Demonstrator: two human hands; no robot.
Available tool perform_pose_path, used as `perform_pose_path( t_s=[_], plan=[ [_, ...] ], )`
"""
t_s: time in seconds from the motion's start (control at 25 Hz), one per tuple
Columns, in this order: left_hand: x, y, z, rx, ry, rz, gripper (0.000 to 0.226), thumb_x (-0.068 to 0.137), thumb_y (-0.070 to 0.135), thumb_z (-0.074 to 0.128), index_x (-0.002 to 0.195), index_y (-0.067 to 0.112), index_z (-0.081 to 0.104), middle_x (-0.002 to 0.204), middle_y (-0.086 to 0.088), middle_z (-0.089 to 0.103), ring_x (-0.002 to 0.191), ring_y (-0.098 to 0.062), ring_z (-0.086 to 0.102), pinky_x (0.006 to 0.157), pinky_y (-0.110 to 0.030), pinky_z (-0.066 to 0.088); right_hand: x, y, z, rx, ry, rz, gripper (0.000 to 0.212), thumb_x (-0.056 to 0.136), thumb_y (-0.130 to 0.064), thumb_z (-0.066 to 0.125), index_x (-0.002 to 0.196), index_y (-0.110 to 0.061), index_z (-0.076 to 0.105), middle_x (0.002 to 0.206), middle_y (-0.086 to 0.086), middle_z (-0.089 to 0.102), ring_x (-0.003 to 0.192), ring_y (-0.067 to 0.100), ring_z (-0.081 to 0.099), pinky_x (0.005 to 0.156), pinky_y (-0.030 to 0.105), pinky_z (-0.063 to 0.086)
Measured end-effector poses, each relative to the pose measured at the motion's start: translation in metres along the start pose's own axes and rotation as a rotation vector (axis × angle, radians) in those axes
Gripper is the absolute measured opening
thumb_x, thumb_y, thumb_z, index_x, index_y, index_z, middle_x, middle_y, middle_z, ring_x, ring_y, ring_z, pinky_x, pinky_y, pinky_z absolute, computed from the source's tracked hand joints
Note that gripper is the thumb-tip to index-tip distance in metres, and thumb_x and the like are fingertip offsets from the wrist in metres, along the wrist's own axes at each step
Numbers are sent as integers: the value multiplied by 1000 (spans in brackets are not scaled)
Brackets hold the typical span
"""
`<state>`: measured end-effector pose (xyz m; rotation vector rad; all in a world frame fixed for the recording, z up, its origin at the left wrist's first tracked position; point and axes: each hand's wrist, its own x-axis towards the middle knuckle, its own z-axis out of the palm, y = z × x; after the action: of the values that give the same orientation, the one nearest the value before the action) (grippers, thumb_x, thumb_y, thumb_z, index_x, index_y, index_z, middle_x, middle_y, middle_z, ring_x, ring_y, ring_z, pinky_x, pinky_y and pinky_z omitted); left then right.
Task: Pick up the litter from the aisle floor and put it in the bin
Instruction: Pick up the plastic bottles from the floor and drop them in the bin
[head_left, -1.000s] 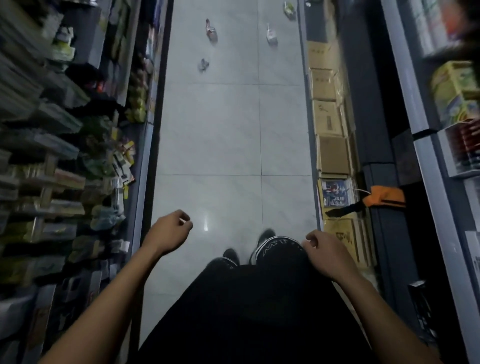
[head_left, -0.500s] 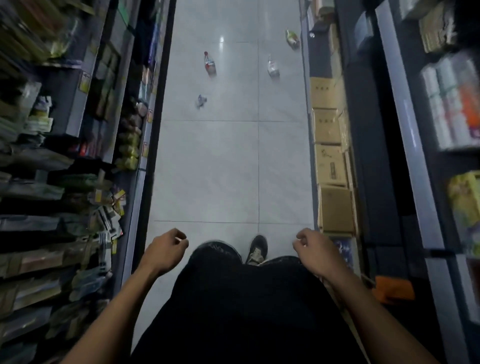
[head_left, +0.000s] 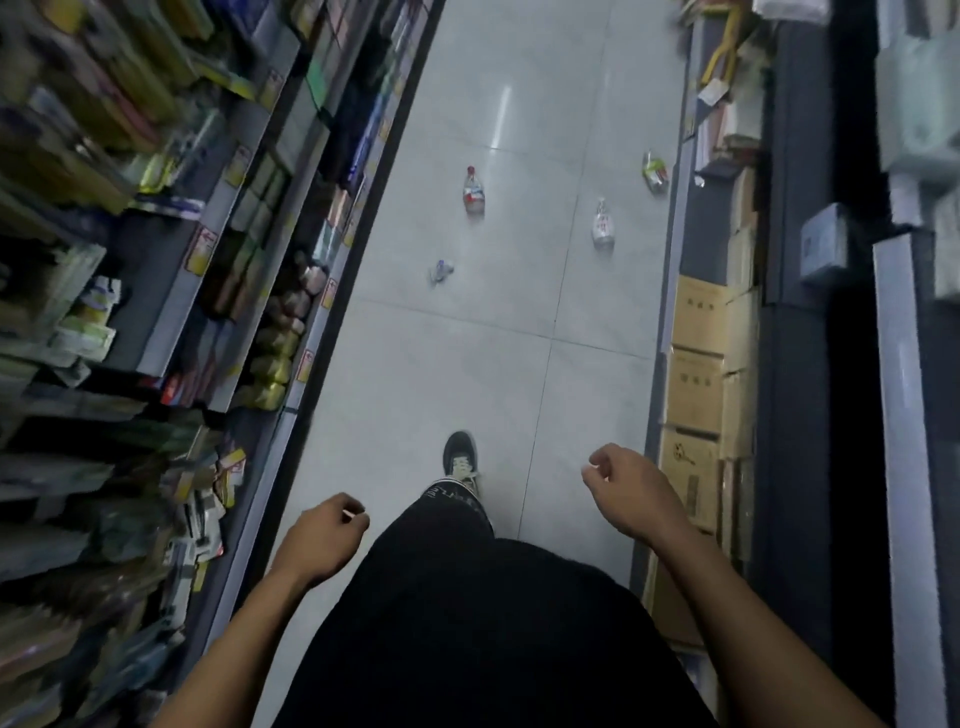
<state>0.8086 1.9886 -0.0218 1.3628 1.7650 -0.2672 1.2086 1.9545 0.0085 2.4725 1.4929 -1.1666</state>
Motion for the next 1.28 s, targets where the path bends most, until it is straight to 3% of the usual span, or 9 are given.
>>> perform_pose_path(
  t_s=[0.2, 0.44, 0.64, 0.84, 1.0, 1.28],
  plan=[
    [113, 122, -93, 119, -18, 136, 16, 92, 41, 55, 103, 33, 64, 92, 9, 69, 86, -16, 65, 79, -33, 51, 69, -24, -60, 47, 36, 120, 34, 97, -45, 52, 119, -24, 67, 115, -5, 70, 102, 16, 63, 88, 40, 56],
    [234, 282, -172, 224, 28, 255, 20, 87, 46, 52, 101, 36, 63, 89, 11, 66, 91, -22, 64, 86, -38, 54, 147, -15, -124, 143, 56, 239, 29, 98, -40, 54, 119, -24, 67, 115, -5, 68, 100, 14, 62, 84, 35, 53],
    [307, 384, -195, 197, 63, 237, 19, 91, 44, 53, 104, 34, 64, 92, 9, 67, 89, -20, 65, 85, -39, 55, 263, -9, -199, 153, 32, 176, 33, 97, -41, 53, 121, -24, 66, 119, -5, 68, 104, 15, 62, 89, 39, 55],
    [334, 435, -189, 163, 15, 117, 18, 88, 46, 54, 100, 37, 64, 95, 8, 70, 87, -14, 65, 80, -35, 52, 381, -24, -299, 55, 25, 52, 39, 96, -44, 51, 125, -22, 66, 121, -1, 68, 107, 19, 63, 90, 41, 55],
    [344, 459, -189, 92, -6, 12, 17, 90, 42, 55, 102, 35, 65, 96, 8, 70, 92, -17, 65, 85, -36, 52, 463, -50, -366, -2, 5, -18, 44, 98, -47, 48, 129, -21, 65, 123, -2, 68, 108, 20, 64, 89, 43, 57],
    [425, 503, -223, -7, -36, -79, 17, 91, 40, 55, 103, 34, 65, 90, 13, 68, 88, -15, 64, 85, -37, 53, 574, -102, -417, -98, -54, -15, 42, 98, -47, 48, 127, -22, 65, 120, -2, 69, 105, 18, 63, 86, 40, 57]
  ],
)
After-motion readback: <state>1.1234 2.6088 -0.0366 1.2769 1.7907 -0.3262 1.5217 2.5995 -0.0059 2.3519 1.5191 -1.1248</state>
